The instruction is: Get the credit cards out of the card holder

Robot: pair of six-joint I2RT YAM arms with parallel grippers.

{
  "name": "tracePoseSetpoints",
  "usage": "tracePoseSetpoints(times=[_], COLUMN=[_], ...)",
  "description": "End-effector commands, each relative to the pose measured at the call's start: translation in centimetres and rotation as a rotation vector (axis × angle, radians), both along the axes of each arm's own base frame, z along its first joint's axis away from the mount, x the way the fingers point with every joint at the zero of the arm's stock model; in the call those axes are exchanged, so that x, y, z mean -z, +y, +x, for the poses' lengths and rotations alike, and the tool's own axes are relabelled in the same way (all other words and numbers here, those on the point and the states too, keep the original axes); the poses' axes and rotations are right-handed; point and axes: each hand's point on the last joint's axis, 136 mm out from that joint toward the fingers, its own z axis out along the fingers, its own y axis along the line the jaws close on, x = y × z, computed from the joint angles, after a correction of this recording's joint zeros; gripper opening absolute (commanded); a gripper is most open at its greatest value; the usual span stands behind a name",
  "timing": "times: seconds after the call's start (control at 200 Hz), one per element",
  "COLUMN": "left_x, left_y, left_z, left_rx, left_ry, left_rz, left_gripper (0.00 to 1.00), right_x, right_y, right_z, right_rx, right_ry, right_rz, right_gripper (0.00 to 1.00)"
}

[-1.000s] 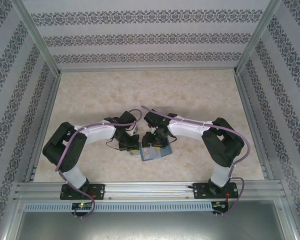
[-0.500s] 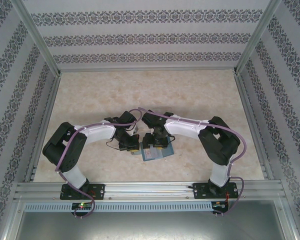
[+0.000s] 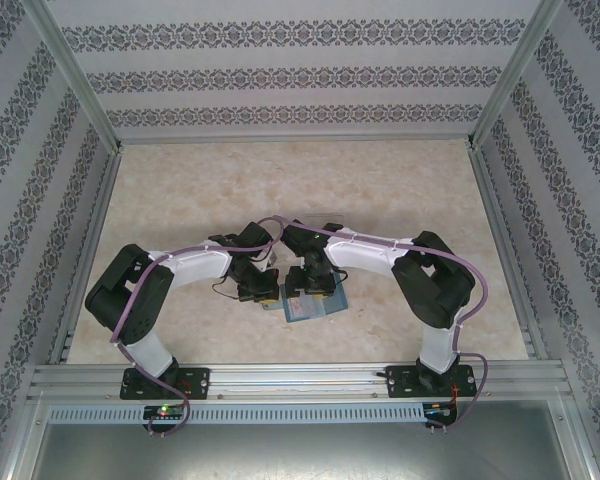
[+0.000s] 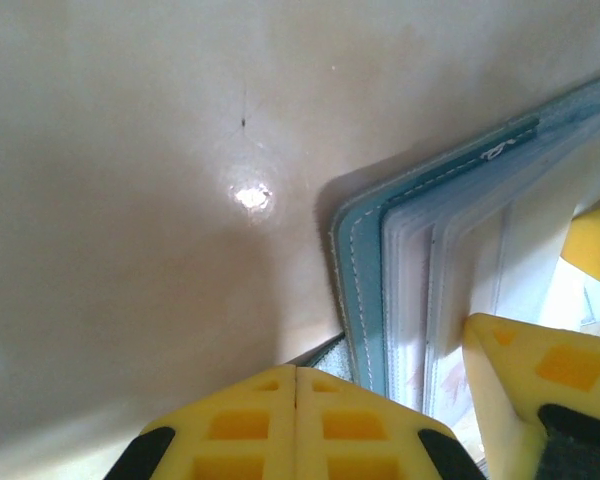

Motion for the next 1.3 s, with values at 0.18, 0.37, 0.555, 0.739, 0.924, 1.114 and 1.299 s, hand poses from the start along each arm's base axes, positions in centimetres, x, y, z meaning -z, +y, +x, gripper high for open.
tracePoseSetpoints(times=[0.18, 0.37, 0.555, 0.739, 0.924, 1.114, 1.299], left_x=[-0.1, -0.1, -0.1, -0.1, 0.2, 0.3, 0.2], left_y=[-0.5, -0.5, -0.5, -0.4, -0.1, 0.1, 0.0], left_z=[0.1, 0.1, 0.1, 0.1, 0.0, -0.1, 0.0], left_rx=[0.026, 0.026, 0.029, 0.029, 0.034, 0.035, 0.039], left_ry=[-0.012, -0.011, -0.011, -0.009, -0.006, -0.003, -0.003], left_rz=[-0.011, -0.012, -0.010, -0.004, 0.016, 0.025, 0.028], left_gripper=[0.02, 0.02, 0.02, 0.02, 0.02, 0.02, 0.02], right_x=[0.9, 0.8, -0.6, -2.1, -3.0, -3.4, -3.9], right_y=[-1.4, -1.2, -1.2, -1.3, -1.8, -3.4, -4.6], right_z=[-0.2, 0.0, 0.2, 0.4, 0.5, 0.6, 0.7], right_rx=[-0.021, -0.021, -0.016, -0.023, -0.032, -0.045, -0.050], right_ry=[-0.010, -0.012, -0.041, -0.064, -0.078, -0.091, -0.094], right_rz=[-0.100, -0.096, -0.080, -0.073, -0.090, -0.159, -0.182], right_gripper=[0.50, 0.40, 0.35, 0.25, 0.27, 0.30, 0.27])
